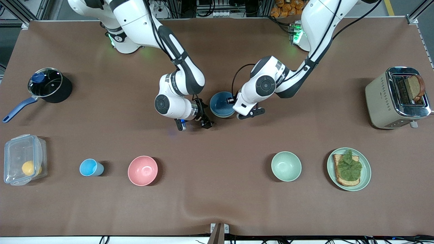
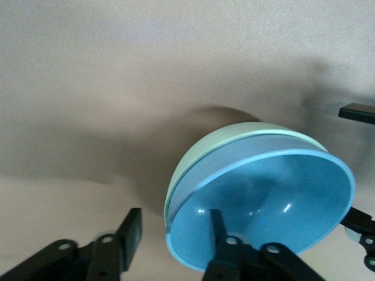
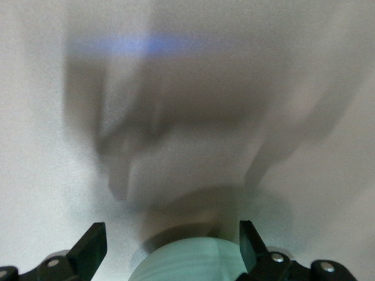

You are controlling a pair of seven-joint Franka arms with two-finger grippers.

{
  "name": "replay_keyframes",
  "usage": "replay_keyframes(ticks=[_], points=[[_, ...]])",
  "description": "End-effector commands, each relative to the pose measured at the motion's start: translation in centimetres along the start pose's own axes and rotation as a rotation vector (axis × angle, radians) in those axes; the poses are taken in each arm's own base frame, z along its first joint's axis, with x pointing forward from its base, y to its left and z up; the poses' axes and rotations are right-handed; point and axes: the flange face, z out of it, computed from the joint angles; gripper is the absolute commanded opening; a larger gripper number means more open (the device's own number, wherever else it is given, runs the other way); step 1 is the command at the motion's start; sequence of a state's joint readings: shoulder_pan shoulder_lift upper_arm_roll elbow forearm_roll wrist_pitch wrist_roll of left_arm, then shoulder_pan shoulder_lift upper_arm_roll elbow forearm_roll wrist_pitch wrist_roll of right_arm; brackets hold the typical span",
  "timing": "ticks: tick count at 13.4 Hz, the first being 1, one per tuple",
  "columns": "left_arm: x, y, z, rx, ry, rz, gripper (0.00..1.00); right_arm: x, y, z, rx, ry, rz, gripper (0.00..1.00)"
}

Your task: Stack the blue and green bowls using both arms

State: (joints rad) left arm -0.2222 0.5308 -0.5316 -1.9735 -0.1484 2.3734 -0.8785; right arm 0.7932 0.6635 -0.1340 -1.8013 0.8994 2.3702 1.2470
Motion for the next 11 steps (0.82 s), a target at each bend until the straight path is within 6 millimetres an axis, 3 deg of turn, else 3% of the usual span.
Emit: replay_keyframes(ticks=[1,3,5,11], points=[[0.3,0.4,-1.1,-0.010,0.030,0.000,1.00,0.0,-0.1,-0.8,0.000,-0.023,-0.006,1.00],[-0.2,0.5,-3.6,-0.013,0.058,0.008,1.00,0.3,0.1,-0.9,-0.005,-0.015,-0.011,1.00],[0.4,-0.3,-7.4,-0.012,0.089,-0.008,1.00,1.0,0.1,-2.5,-0.004,-0.013,-0.060,1.00],[1.9,-4.9,-22.9,-0.022,0.227,-0.095,1.00,4.9,-0.3,-9.8,-0.125,0.050,-0.129,1.00]])
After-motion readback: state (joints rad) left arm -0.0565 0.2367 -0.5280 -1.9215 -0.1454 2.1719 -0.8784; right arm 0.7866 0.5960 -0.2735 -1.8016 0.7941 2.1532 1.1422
